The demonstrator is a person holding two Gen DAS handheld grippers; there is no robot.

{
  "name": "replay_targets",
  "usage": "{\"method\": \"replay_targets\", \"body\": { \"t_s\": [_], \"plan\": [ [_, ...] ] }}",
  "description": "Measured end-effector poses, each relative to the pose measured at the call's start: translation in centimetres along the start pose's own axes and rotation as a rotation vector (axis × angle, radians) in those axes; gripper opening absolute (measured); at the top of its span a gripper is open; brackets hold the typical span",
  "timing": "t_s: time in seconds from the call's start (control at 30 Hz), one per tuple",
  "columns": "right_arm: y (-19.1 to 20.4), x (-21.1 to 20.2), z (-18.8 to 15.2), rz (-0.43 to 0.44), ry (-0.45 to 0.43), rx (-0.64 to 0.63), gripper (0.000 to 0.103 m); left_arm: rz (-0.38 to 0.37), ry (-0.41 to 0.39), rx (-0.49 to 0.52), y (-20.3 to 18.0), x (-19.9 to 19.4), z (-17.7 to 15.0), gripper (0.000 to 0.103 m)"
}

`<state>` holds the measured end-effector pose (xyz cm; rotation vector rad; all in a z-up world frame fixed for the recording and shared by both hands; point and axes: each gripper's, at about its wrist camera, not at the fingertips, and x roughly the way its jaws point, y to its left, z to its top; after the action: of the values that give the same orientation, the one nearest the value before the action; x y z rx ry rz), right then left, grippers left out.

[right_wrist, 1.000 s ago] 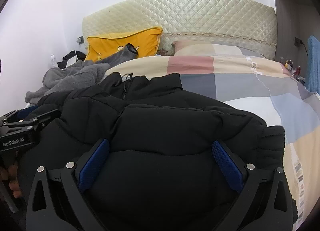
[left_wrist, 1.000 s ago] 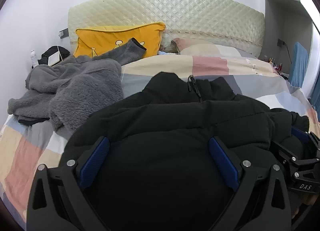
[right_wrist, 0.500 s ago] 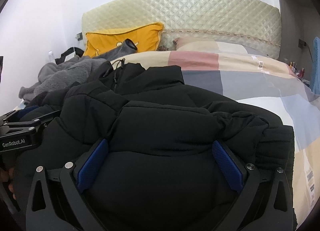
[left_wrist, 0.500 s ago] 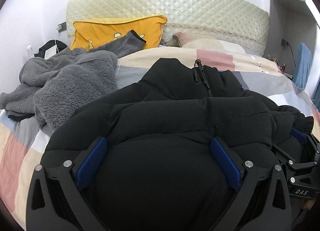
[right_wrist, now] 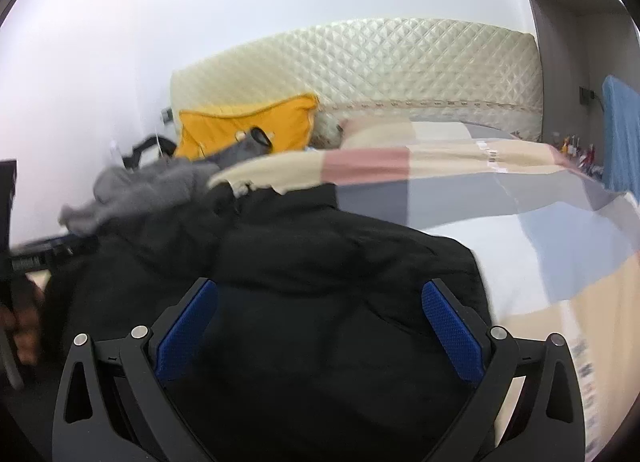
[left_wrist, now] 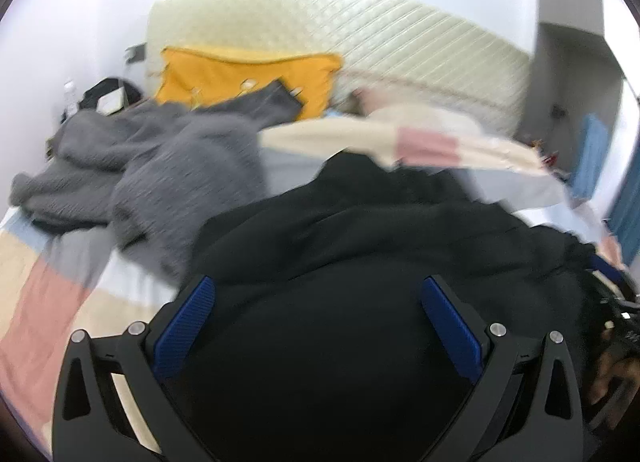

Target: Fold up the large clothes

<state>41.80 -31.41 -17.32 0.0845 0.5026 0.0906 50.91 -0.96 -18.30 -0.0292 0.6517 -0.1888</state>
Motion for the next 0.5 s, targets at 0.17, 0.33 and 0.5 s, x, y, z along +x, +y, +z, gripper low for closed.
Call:
{"method": "replay_targets", "body": {
  "t_s": [0.17,0.33,0.5],
  "plan": [
    [-1.5,2.2,-1.5,0.011,0.079,0.042,0.103,-0.018,0.045,-0.031,1.5,2.2,-1.5,0.103],
    [-1.5,3.7,-2.3,0.024,0.077,0.034,0.103,-0.040,0.048,-0.014,1.3,3.8,-1.8,0.103],
    [-1.8,5.2,-2.6,0.043,0.104,0.038,0.103,-0.050,0.046,-0.027,1.6,4.5,-2.0,0.103]
  ]
}}
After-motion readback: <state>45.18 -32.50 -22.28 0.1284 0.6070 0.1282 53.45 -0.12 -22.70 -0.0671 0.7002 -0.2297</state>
